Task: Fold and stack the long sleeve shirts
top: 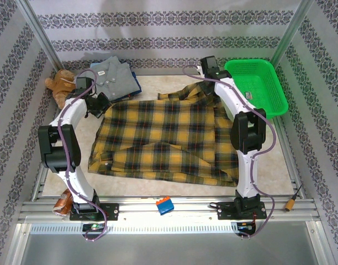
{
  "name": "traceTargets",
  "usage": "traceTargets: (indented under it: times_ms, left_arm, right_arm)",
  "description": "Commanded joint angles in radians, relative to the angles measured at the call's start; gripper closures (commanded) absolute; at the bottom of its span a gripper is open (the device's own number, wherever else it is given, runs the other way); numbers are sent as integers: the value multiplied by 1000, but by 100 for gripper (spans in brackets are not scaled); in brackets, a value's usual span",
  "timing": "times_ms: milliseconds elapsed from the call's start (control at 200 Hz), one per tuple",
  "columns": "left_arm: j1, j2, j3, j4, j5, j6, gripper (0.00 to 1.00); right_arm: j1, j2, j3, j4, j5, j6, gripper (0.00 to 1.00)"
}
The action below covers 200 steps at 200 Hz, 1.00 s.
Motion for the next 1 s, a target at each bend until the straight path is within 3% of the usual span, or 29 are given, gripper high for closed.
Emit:
traceTargets:
  times_ms: [0, 255, 684, 829, 994]
  left_arm:
    - [15, 14, 24, 34, 32, 29, 100]
    - [28, 19, 7, 53, 65, 47, 100]
    - [103, -13, -27, -7, 145, 189, 100]
    - [104, -17, -40, -8, 167, 207, 100]
    - [112, -27, -66, -20, 157, 216, 100]
  right_arm:
    - [1, 9, 28, 58, 5, -40, 100]
    - [56, -51, -118, 58, 15, 8, 100]
    - [29, -483, -658, 128, -16, 143, 100]
    - [8, -566, -727, 137, -16, 134, 100]
    - [-24, -605, -694, 99, -69, 96, 100]
